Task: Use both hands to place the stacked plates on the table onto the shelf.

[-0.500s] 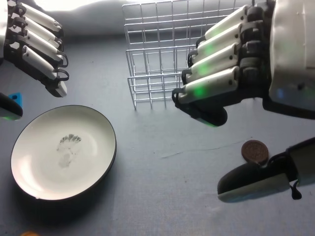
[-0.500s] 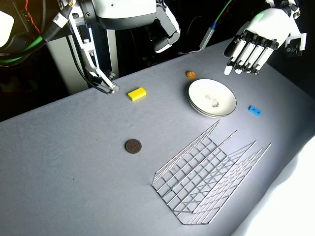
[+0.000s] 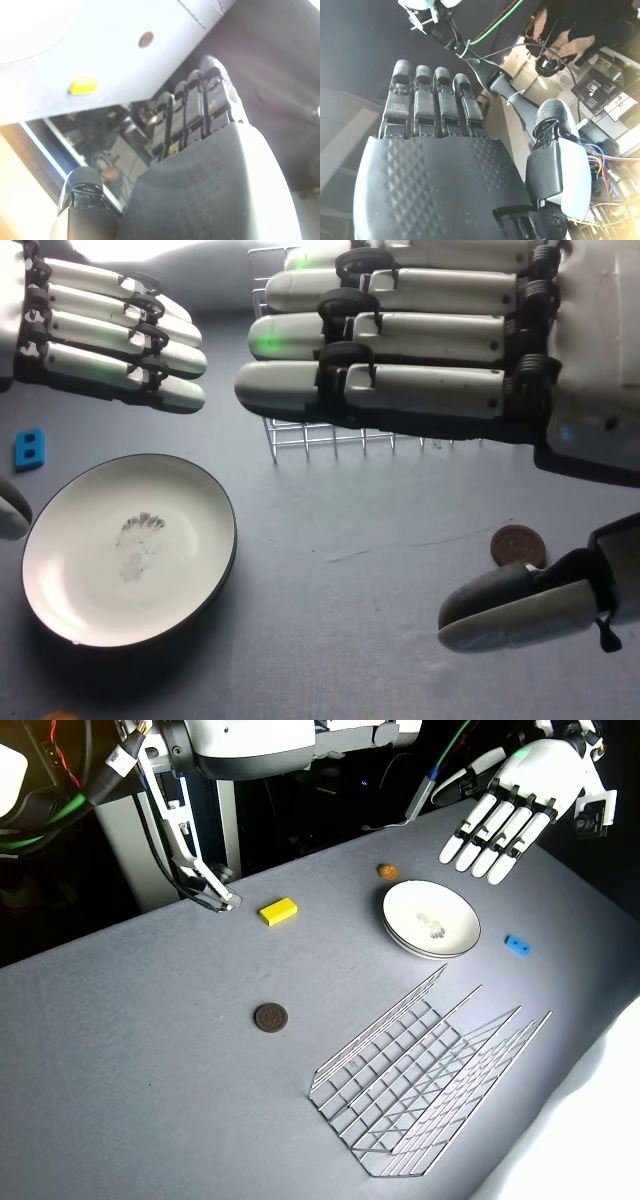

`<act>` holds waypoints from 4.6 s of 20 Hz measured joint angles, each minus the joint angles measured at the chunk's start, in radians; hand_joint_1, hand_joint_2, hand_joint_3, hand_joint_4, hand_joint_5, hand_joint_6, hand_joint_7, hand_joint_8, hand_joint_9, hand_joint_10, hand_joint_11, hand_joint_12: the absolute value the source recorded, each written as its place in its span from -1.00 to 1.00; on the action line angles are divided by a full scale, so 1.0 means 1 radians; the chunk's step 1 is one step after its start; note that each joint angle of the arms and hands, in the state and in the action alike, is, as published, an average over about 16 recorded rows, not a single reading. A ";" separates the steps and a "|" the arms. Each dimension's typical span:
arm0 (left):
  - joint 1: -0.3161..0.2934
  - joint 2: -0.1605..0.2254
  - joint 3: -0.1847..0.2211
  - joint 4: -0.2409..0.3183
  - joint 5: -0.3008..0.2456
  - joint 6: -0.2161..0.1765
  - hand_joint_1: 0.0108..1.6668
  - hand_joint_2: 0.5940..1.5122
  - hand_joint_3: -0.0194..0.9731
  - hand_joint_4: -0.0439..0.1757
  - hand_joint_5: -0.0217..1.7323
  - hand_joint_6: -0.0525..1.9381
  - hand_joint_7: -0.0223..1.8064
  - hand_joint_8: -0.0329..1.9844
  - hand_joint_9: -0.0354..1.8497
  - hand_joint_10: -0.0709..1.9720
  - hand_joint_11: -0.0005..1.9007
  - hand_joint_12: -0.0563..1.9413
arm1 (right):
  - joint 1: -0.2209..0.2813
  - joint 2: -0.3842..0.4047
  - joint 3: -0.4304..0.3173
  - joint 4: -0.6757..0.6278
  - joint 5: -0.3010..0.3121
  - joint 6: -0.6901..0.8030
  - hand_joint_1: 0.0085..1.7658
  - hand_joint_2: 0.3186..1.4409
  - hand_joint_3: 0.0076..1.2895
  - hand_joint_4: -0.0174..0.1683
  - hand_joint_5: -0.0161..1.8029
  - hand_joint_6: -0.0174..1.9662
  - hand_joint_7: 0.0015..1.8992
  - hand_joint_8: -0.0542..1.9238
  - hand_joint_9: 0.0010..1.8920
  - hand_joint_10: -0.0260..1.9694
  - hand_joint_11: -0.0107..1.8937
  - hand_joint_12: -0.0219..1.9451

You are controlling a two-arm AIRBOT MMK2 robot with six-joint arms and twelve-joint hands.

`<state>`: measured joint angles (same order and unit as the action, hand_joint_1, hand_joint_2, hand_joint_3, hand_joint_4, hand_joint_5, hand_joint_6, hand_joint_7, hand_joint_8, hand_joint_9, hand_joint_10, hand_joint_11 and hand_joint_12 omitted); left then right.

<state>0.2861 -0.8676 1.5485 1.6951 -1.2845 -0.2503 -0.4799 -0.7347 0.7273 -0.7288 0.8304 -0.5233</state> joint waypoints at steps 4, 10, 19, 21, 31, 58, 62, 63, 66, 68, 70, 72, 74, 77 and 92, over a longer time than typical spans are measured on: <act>0.026 -0.011 0.010 0.011 -0.008 0.018 -0.99 0.06 -0.93 -0.56 -0.87 -0.94 -0.93 -0.97 -0.93 -0.92 -0.98 -0.77 | -0.006 -0.013 0.008 -0.005 0.001 0.009 -0.95 0.39 -0.99 -0.76 -0.92 -0.95 -0.94 -0.93 -0.95 -0.95 -0.97 -0.82; 0.108 -0.043 0.064 0.019 -0.012 0.072 -0.99 0.07 -0.92 -0.56 -0.90 -0.94 -0.95 -0.97 -0.94 -0.92 -0.98 -0.81 | -0.012 -0.048 0.040 -0.036 -0.020 0.057 -0.53 0.22 -0.99 -0.76 -0.95 -0.96 -0.96 -0.93 -0.96 -0.97 -0.97 -0.80; 0.296 -0.094 0.169 -0.023 -0.029 0.192 -0.99 0.11 -0.92 -0.56 -0.91 -0.94 -0.95 -0.97 -0.94 -0.92 -0.98 -0.85 | -0.004 -0.134 0.094 -0.051 -0.138 0.057 0.22 0.06 -0.99 -0.77 -0.96 -0.96 -0.98 -0.93 -0.98 -0.97 -0.97 -0.65; 0.340 -0.101 0.189 -0.038 -0.040 0.216 -0.99 0.12 -0.92 -0.56 -0.91 -0.94 -0.96 -0.97 -0.94 -0.92 -0.98 -0.87 | -0.002 -0.149 0.102 -0.040 -0.168 0.038 0.32 0.08 -0.99 -0.77 -0.96 -0.96 -0.98 -0.93 -0.98 -0.97 -0.97 -0.60; 0.516 -0.145 0.287 -0.112 -0.087 0.283 -0.99 0.13 -0.92 -0.57 -0.95 -0.94 -0.96 -0.97 -0.94 -0.92 -0.98 -0.93 | -0.012 -0.189 0.113 0.023 -0.248 -0.071 0.25 0.19 -1.00 -0.76 -0.96 -0.96 -0.98 -0.93 -0.97 -0.97 -0.97 -0.55; 0.655 -0.224 0.364 -0.168 -0.034 0.314 -0.99 0.05 -0.92 -0.63 -0.97 -0.96 -0.98 -0.98 -0.95 -0.93 -0.98 -0.95 | -0.074 -0.237 0.142 0.029 -0.249 -0.198 0.01 0.38 -0.99 -0.76 -0.96 -0.96 -0.98 -0.93 -0.98 -0.97 -0.97 -0.58; 0.645 -0.223 0.316 -0.173 -0.003 0.314 -0.99 0.05 -0.92 -0.64 -0.98 -0.97 -0.98 -0.98 -0.95 -0.92 -0.98 -0.95 | -0.082 -0.283 0.172 0.050 -0.256 -0.241 0.02 0.36 -0.99 -0.76 -0.96 -0.96 -0.98 -0.93 -0.97 -0.97 -0.97 -0.56; 0.641 -0.222 0.303 -0.175 0.005 0.314 -0.99 0.05 -0.92 -0.64 -0.98 -0.97 -0.98 -0.98 -0.95 -0.92 -0.98 -0.94 | -0.083 -0.297 0.181 0.056 -0.258 -0.250 0.02 0.36 -0.99 -0.76 -0.96 -0.96 -0.98 -0.93 -0.97 -0.97 -0.97 -0.56; 0.629 -0.221 0.266 -0.178 0.030 0.312 -0.99 0.05 -0.92 -0.65 -0.98 -0.97 -0.99 -0.98 -0.95 -0.92 -0.98 -0.94 | -0.084 -0.343 0.216 0.074 -0.264 -0.274 0.01 0.35 -0.99 -0.76 -0.96 -0.96 -0.97 -0.93 -0.96 -0.97 -0.97 -0.53; 0.621 -0.221 0.243 -0.180 0.046 0.311 -0.99 0.05 -0.92 -0.66 -0.98 -0.97 -0.99 -0.98 -0.95 -0.92 -0.98 -0.94 | -0.085 -0.377 0.243 0.085 -0.272 -0.289 -0.01 0.35 -0.99 -0.76 -0.96 -0.96 -0.97 -0.93 -0.96 -0.97 -0.97 -0.52; 0.612 -0.221 0.224 -0.181 0.058 0.309 -0.99 0.04 -0.92 -0.66 -0.99 -0.97 -0.99 -0.98 -0.94 -0.92 -0.98 -0.94 | -0.086 -0.411 0.269 0.097 -0.282 -0.311 -0.02 0.35 -0.99 -0.76 -0.96 -0.96 -0.96 -0.93 -0.95 -0.97 -0.97 -0.51; 0.604 -0.221 0.210 -0.180 0.068 0.307 -0.99 0.04 -0.92 -0.66 -0.99 -0.97 -0.99 -0.98 -0.94 -0.92 -0.98 -0.94 | -0.089 -0.447 0.296 0.110 -0.293 -0.335 -0.03 0.35 -0.99 -0.76 -0.96 -0.96 -0.96 -0.93 -0.94 -0.97 -0.97 -0.49; 0.598 -0.221 0.202 -0.179 0.075 0.306 -0.99 0.04 -0.92 -0.66 -0.99 -0.98 -0.99 -0.98 -0.94 -0.92 -0.98 -0.94 | -0.093 -0.483 0.325 0.119 -0.305 -0.357 -0.04 0.36 -0.99 -0.76 -0.96 -0.96 -0.95 -0.93 -0.94 -0.97 -0.97 -0.46; 0.594 -0.221 0.198 -0.177 0.080 0.304 -0.99 0.04 -0.92 -0.66 -0.99 -0.98 -0.99 -0.98 -0.94 -0.92 -0.98 -0.94 | -0.097 -0.538 0.373 0.123 -0.319 -0.379 -0.04 0.36 -0.99 -0.76 -0.93 -0.96 -0.92 -0.93 -0.91 -0.97 -0.97 -0.38; 0.590 -0.222 0.200 -0.177 0.083 0.298 -0.99 0.05 -0.92 -0.66 -0.99 -0.98 -0.99 -0.98 -0.94 -0.92 -0.98 -0.94 | -0.116 -0.757 0.559 0.174 -0.309 -0.462 0.01 0.36 -0.99 -0.79 -0.31 -0.74 -0.23 -0.85 -0.20 -0.87 -0.56 0.23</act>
<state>0.8758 -1.0895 1.7489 1.5180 -1.2017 0.0473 -0.5962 -1.4922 1.2864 -0.5547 0.5215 -0.9852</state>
